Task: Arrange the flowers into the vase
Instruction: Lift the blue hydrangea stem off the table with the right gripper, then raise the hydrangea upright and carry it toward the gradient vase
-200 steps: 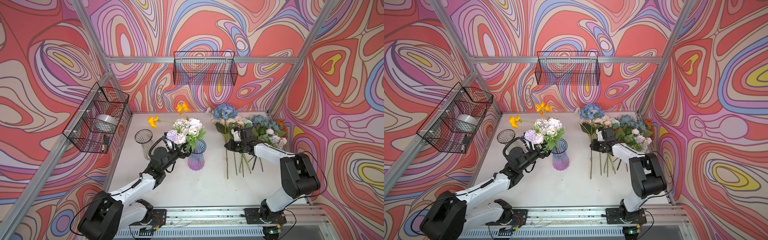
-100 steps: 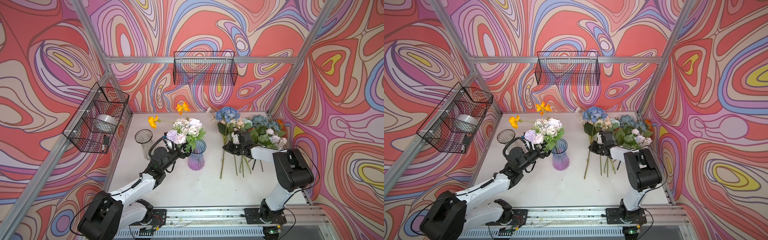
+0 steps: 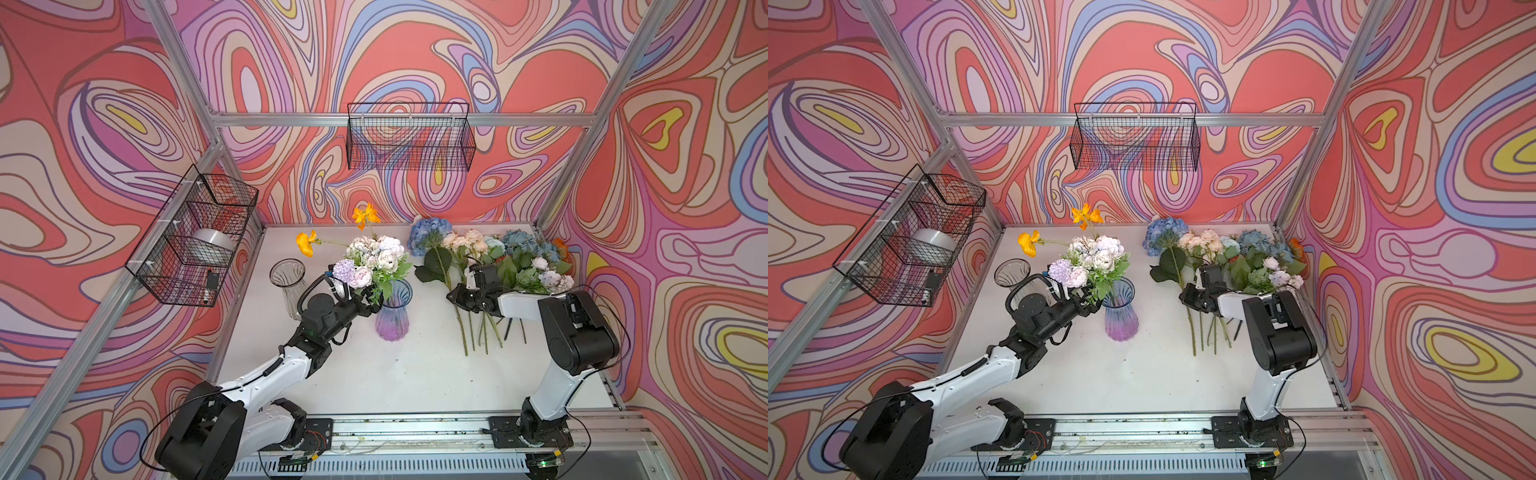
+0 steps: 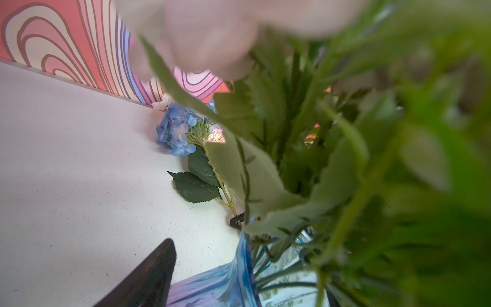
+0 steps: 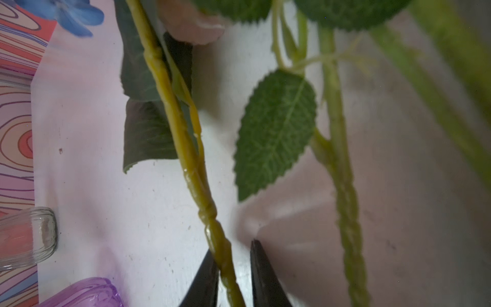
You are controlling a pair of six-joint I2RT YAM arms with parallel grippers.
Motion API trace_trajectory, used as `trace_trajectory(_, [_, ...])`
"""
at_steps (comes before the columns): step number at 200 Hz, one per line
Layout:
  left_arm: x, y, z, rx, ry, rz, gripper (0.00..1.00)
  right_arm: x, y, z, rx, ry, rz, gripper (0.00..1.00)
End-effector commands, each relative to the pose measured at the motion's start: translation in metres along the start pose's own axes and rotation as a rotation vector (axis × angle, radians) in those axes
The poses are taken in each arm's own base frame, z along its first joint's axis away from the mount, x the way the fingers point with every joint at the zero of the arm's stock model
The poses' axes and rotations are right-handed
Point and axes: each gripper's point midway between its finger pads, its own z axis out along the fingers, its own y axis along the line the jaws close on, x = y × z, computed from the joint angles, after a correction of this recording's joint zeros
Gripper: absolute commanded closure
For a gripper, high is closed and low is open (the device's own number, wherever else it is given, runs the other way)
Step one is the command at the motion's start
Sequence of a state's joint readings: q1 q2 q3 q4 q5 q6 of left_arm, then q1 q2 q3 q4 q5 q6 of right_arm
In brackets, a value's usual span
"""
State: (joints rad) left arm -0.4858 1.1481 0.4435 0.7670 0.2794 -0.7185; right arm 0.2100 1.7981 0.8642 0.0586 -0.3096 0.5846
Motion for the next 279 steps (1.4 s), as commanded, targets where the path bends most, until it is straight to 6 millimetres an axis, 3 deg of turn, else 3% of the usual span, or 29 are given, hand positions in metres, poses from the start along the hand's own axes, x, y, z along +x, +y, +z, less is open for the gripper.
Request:
trace_trajectory(1, [-0.016, -0.012, 0.003, 0.03, -0.048, 0.008, 0.13, -0.003, -0.008, 0.006, 0.037, -0.007, -0.01, 0.76])
trace_trajectory(16, [-0.016, -0.012, 0.003, 0.028, -0.048, 0.007, 0.13, -0.003, -0.007, 0.007, 0.034, -0.005, -0.018, 0.8])
trace_trajectory(44, [-0.016, -0.011, 0.002, 0.024, -0.049, 0.007, 0.13, -0.009, 0.004, 0.0, -0.008, -0.025, -0.041, 1.0])
trace_trajectory(58, [-0.016, -0.011, 0.002, 0.02, -0.05, 0.007, 0.13, -0.011, 0.01, -0.005, -0.029, -0.039, -0.056, 1.0])
trace_trajectory(126, [-0.016, -0.006, 0.002, 0.001, -0.056, -0.001, 0.13, -0.045, 0.068, -0.088, -0.166, -0.234, -0.143, 1.0])
trace_trajectory(189, [-0.016, -0.003, 0.003, -0.015, -0.056, -0.023, 0.13, -0.061, 0.074, -0.165, -0.11, -0.435, -0.134, 1.0])
trace_trajectory(251, [-0.015, 0.0, 0.002, -0.032, -0.053, -0.034, 0.13, -0.067, 0.052, -0.222, 0.04, -0.594, -0.083, 1.0])
trace_trajectory(279, [-0.015, 0.003, 0.0, -0.049, -0.056, -0.033, 0.13, -0.077, 0.069, -0.247, 0.013, -0.649, -0.147, 1.0])
